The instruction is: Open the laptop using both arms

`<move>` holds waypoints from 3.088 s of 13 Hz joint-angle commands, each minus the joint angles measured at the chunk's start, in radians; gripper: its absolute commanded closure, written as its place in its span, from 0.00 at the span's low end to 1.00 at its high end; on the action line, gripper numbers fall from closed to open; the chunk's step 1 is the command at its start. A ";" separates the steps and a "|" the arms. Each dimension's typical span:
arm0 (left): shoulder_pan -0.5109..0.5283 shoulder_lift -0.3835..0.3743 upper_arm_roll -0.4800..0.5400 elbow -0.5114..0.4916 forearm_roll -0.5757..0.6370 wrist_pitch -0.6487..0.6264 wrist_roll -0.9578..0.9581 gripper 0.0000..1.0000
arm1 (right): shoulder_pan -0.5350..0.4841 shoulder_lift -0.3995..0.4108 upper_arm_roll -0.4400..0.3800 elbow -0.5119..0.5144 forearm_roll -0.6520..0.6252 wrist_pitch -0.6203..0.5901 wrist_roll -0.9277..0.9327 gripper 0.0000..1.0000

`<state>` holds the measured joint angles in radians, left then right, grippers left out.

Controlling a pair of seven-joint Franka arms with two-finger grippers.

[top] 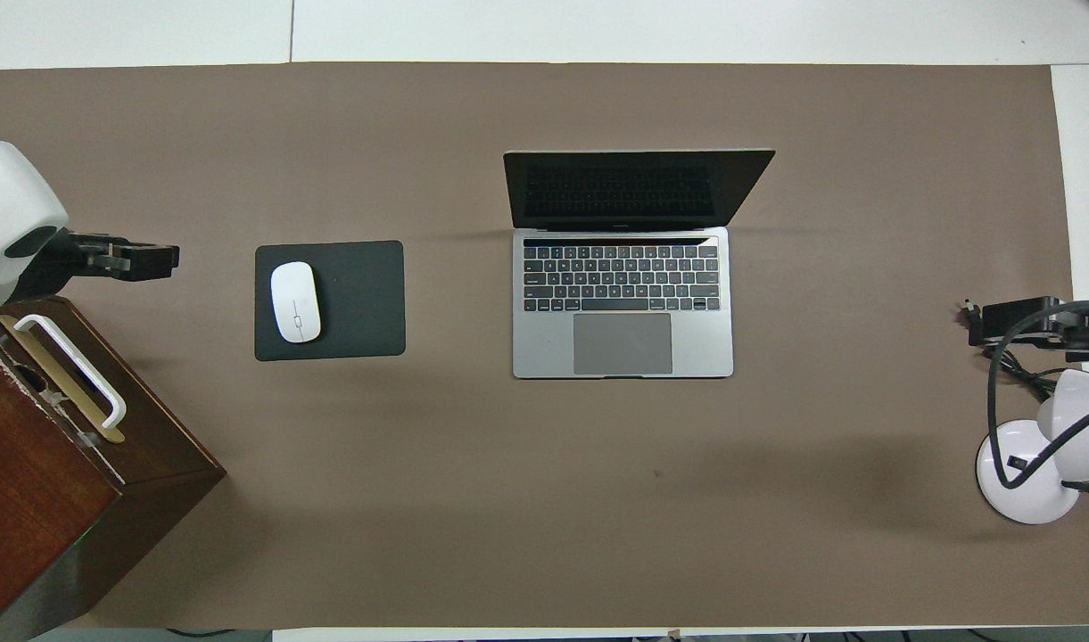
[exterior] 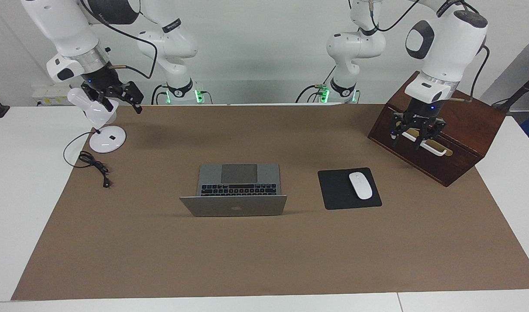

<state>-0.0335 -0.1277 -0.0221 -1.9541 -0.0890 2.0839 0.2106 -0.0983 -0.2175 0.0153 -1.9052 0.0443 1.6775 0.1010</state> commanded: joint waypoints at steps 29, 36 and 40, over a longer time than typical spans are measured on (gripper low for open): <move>0.058 0.079 0.001 0.397 0.118 -0.493 -0.275 0.00 | 0.002 -0.039 0.009 -0.077 -0.072 0.105 -0.118 0.00; 0.060 0.077 0.001 0.393 0.117 -0.492 -0.275 0.00 | 0.046 0.000 0.011 -0.016 -0.029 0.120 -0.010 0.00; 0.060 0.068 0.001 0.376 0.115 -0.493 -0.278 0.00 | 0.046 0.016 0.011 0.001 -0.044 0.136 -0.020 0.00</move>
<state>0.0202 -0.0426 -0.0174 -1.5524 0.0097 1.5754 -0.0782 -0.0455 -0.2283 0.0248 -1.9325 -0.0023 1.8037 0.0861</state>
